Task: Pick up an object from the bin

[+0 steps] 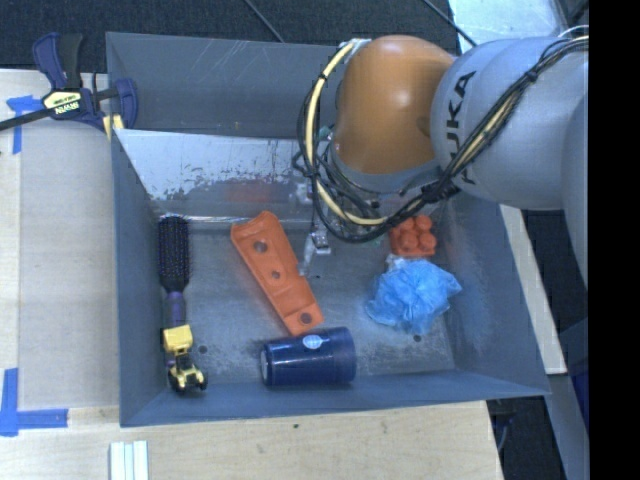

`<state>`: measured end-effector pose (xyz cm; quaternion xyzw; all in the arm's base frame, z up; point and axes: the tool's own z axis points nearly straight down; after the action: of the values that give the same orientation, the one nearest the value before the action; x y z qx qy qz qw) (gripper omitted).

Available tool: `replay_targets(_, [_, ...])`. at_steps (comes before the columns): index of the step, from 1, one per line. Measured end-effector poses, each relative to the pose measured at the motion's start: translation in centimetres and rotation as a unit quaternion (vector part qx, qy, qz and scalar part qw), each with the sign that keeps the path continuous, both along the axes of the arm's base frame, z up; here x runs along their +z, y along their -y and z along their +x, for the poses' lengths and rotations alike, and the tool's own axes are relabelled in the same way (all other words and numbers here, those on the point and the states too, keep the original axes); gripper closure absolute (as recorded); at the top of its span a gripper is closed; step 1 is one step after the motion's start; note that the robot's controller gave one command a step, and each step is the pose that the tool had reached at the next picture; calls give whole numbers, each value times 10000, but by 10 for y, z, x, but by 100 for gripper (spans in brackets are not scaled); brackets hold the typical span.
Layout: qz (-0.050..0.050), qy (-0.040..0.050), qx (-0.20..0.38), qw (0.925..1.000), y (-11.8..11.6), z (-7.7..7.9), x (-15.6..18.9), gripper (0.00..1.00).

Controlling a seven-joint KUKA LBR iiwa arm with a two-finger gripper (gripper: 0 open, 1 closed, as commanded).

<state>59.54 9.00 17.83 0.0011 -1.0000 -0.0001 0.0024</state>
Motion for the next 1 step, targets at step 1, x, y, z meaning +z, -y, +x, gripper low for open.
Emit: replay_targets(1, [3, 42, -11, 10000, 1, 2, 4, 0])
